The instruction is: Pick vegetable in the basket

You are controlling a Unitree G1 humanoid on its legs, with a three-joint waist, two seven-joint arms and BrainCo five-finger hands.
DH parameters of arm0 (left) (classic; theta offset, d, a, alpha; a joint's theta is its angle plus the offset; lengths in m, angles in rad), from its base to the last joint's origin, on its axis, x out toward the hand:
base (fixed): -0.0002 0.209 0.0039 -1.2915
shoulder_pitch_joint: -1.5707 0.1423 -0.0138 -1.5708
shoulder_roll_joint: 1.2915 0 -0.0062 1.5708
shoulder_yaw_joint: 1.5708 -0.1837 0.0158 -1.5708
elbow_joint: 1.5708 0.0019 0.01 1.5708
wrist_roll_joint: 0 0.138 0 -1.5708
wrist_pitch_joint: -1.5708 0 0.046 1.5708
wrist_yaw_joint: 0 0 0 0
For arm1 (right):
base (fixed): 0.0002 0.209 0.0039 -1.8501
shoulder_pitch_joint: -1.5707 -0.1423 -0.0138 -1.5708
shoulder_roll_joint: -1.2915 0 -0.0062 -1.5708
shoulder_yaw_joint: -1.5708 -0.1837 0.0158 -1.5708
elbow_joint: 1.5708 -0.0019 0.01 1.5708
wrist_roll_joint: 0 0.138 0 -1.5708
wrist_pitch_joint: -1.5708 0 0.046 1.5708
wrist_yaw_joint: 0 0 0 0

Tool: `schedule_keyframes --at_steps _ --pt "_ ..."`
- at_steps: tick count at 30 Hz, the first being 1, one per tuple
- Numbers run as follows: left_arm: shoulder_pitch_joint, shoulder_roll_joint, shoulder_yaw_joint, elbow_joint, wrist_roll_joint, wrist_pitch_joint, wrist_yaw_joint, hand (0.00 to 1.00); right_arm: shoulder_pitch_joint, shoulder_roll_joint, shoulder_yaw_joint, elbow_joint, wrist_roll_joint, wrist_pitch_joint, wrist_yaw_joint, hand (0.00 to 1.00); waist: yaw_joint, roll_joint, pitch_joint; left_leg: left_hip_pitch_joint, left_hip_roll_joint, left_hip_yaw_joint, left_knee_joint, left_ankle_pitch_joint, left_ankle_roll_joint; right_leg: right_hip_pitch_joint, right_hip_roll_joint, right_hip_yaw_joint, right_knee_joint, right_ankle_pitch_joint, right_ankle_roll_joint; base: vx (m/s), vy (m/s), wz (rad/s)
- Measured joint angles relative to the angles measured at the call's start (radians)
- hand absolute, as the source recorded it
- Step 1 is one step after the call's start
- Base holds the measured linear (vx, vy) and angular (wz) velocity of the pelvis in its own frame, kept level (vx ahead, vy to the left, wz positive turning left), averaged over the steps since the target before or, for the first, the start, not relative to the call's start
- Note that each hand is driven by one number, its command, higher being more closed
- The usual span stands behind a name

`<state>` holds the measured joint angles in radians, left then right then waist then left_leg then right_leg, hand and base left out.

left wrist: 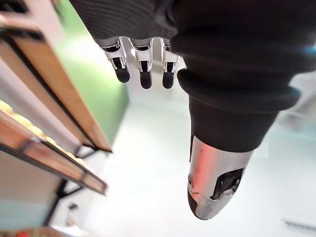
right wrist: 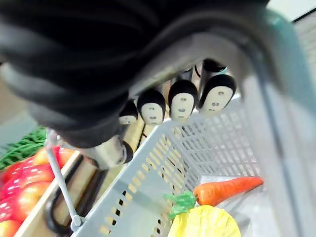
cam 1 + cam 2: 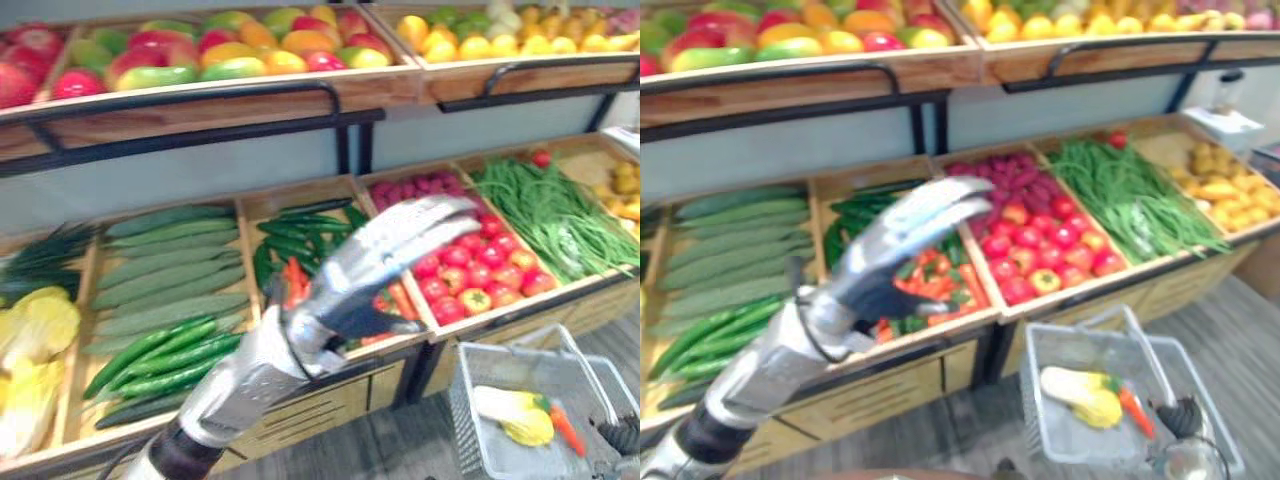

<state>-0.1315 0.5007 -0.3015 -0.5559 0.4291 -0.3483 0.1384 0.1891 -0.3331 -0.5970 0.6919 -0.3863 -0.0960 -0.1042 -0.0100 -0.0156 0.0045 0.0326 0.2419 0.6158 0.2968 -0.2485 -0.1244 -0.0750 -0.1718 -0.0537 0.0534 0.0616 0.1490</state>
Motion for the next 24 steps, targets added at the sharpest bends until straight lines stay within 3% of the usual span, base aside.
schedule_keyframes --at_steps 2,4,5,7,9,14,17,21,24 --pt "0.112 -0.053 0.139 0.021 -0.030 0.004 0.041 0.00 -0.015 0.003 -0.035 0.112 0.043 0.006 -0.025 1.00 0.010 -0.003 -0.002 -0.020 -0.024 -0.040 -0.023 0.017 0.007 0.013 -0.019 -0.037 -0.023 -0.003 -0.005 0.00 0.017 0.66" --pt "0.231 -0.191 0.314 0.099 -0.038 0.024 0.092 0.00 -0.026 0.003 -0.073 0.230 0.075 0.020 -0.054 1.00 0.018 -0.005 -0.003 -0.049 -0.056 -0.101 -0.058 0.047 0.018 0.024 -0.040 -0.090 -0.041 -0.006 -0.009 0.02 0.005 0.74" --pt "0.253 -0.223 0.355 0.131 -0.048 0.031 0.102 0.00 -0.030 0.003 -0.079 0.254 0.081 0.026 -0.060 1.00 0.020 -0.005 -0.003 -0.053 -0.061 -0.112 -0.067 0.055 0.022 0.027 -0.043 -0.104 -0.046 -0.006 -0.009 0.04 -0.010 0.59" --pt "0.297 -0.324 0.502 0.303 -0.060 0.077 0.163 0.00 -0.039 0.017 -0.117 0.326 0.083 0.031 -0.072 1.00 0.040 -0.007 -0.003 -0.066 -0.083 -0.150 -0.104 0.088 0.033 0.031 -0.050 -0.140 -0.052 -0.002 -0.003 0.04 -0.021 0.49" --pt "0.299 -0.373 0.610 0.457 -0.059 0.121 0.215 0.00 -0.050 0.036 -0.153 0.366 0.090 0.037 -0.095 1.00 0.040 -0.010 -0.002 -0.068 -0.097 -0.183 -0.134 0.114 0.036 0.033 -0.054 -0.175 -0.054 -0.004 -0.006 0.06 -0.040 0.49" --pt "0.299 -0.385 0.832 0.863 -0.036 0.219 0.349 0.00 -0.047 0.092 -0.162 0.365 0.126 0.040 -0.139 1.00 0.037 -0.032 -0.011 -0.048 -0.121 -0.226 -0.228 0.171 0.037 0.049 -0.060 -0.240 -0.058 -0.014 -0.023 0.02 -0.034 0.33" --pt "0.303 -0.385 0.939 1.065 -0.032 0.255 0.410 0.00 -0.030 0.135 -0.162 0.336 0.131 0.038 -0.163 1.00 0.031 -0.049 -0.024 -0.043 -0.136 -0.258 -0.273 0.195 0.040 0.064 -0.066 -0.279 -0.069 -0.021 -0.032 0.00 -0.003 0.32" --pt "0.319 -0.385 1.084 1.339 -0.061 0.276 0.436 0.00 -0.037 0.158 -0.180 0.338 0.144 0.025 -0.176 1.00 0.027 -0.060 -0.031 -0.021 -0.154 -0.270 -0.335 0.220 0.037 0.066 -0.073 -0.296 -0.071 -0.027 -0.041 0.00 0.015 0.15" --pt "0.335 -0.388 1.132 1.504 -0.111 0.299 0.428 0.00 -0.057 0.157 -0.190 0.360 0.155 0.025 -0.179 1.00 0.027 -0.058 -0.032 -0.009 -0.167 -0.274 -0.367 0.234 0.041 0.068 -0.079 -0.300 -0.076 -0.027 -0.040 0.01 0.006 0.04"
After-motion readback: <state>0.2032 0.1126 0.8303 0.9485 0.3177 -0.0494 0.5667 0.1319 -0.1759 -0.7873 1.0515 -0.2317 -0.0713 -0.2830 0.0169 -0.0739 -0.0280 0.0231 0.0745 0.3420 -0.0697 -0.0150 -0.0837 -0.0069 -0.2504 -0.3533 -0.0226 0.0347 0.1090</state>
